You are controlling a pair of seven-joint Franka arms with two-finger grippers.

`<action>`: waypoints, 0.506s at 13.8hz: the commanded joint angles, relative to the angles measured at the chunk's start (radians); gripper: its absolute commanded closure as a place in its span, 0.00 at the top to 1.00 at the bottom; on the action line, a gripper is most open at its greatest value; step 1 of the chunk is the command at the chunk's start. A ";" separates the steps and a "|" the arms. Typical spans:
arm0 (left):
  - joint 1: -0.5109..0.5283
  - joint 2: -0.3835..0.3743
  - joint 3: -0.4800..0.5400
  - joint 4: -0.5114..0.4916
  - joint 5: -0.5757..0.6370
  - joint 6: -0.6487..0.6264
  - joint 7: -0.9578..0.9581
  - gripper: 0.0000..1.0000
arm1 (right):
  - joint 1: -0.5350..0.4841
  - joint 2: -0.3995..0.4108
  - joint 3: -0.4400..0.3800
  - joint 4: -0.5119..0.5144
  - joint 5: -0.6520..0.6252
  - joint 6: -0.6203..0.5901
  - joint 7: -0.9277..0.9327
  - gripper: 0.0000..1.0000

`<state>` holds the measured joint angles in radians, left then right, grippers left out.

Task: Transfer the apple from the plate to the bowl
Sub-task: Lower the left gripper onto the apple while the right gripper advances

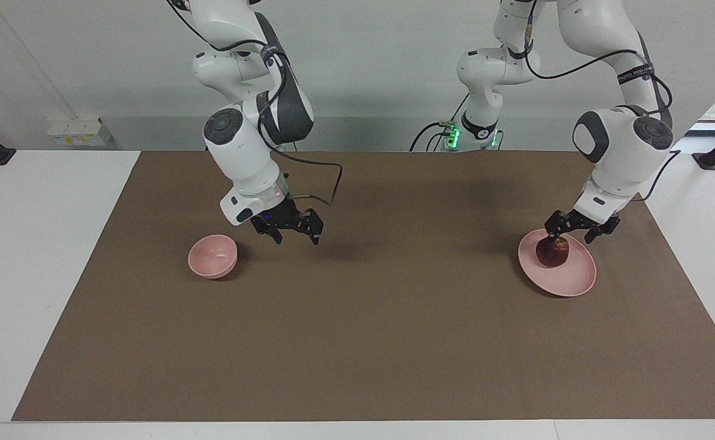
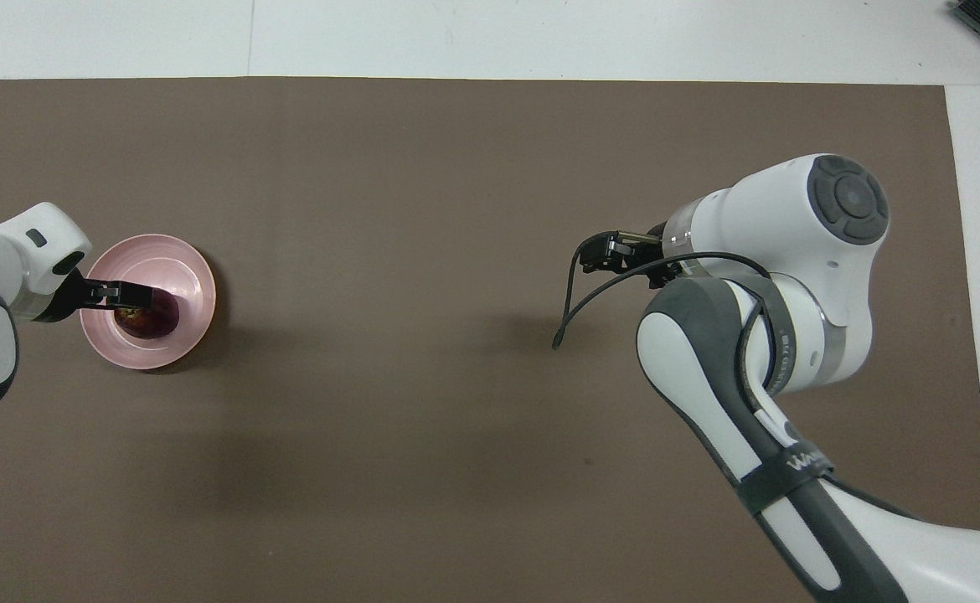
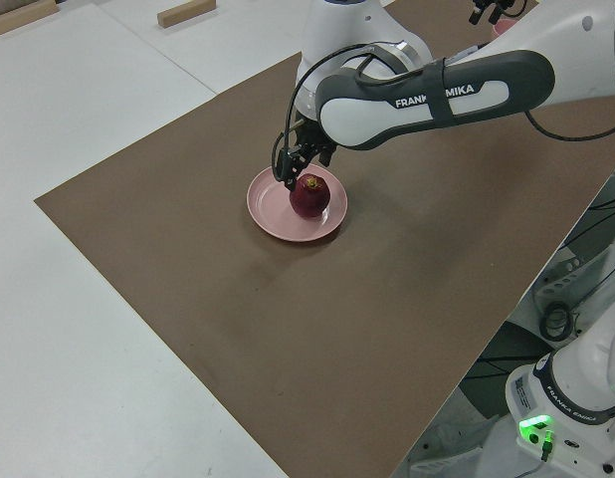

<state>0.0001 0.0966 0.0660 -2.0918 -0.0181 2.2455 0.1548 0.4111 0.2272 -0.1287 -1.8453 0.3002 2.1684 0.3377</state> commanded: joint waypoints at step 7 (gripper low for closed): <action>0.003 -0.006 -0.006 -0.134 -0.040 0.247 -0.015 1.00 | 0.049 0.044 -0.002 -0.015 0.164 0.076 0.038 1.00</action>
<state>0.0003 0.1012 0.0644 -2.2060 -0.0391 2.4585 0.1467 0.4411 0.2694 -0.1286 -1.8461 0.4222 2.2200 0.3501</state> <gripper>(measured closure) 0.000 0.000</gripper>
